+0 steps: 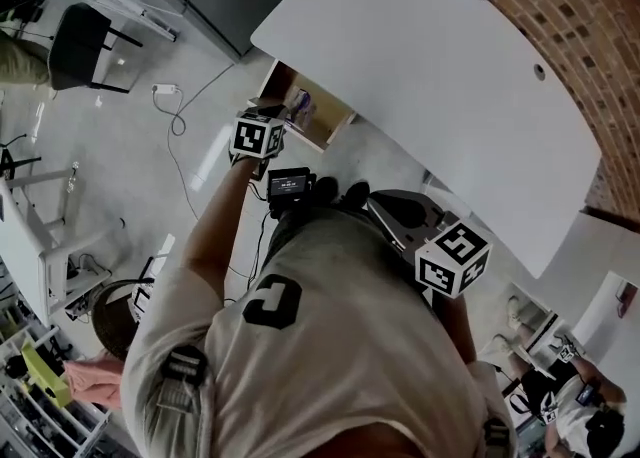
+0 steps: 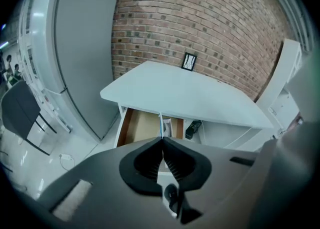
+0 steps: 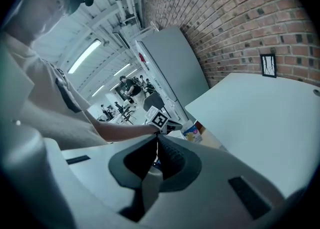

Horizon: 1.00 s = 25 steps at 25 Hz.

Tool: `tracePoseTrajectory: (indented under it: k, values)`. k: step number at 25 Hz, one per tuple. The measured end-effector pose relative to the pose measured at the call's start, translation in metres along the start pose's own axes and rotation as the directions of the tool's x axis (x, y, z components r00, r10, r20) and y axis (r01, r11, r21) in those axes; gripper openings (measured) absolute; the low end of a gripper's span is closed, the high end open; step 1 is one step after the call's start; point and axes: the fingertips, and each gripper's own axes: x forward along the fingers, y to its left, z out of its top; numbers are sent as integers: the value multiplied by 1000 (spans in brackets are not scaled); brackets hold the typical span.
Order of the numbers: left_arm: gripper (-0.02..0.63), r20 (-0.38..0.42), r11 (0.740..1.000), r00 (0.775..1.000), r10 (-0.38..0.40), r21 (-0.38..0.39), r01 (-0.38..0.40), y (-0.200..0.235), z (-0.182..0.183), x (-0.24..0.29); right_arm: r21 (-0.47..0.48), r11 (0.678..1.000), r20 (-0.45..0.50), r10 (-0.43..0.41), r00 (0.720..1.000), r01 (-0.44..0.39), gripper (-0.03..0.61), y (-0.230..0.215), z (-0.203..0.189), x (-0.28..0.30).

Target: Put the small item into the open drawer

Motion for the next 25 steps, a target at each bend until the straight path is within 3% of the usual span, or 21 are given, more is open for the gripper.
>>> tracePoseTrajectory:
  k: [6,12,17,21,25]
  values:
    - [6,-54,990,996,67,125,-60,-7,-4,28,88,994,20,65,998,-67,3,-19,-7,-9]
    - [6,-79,980,994,82,187,-66,10,-19,47,109,994,16,-17,1000,15,5,-28,-2,-6]
    - [6,-123,966,992,-6,255,38,13,-24,85,169,980,4,-107,994,105,3,-31,2,17]
    - [6,-173,938,980,-98,313,149,17,-30,103,150,976,-44,-153,987,158,4,-16,3,55]
    - [6,-195,911,970,-142,359,205,37,-28,114,181,965,-59,-180,982,188,3,-8,3,86]
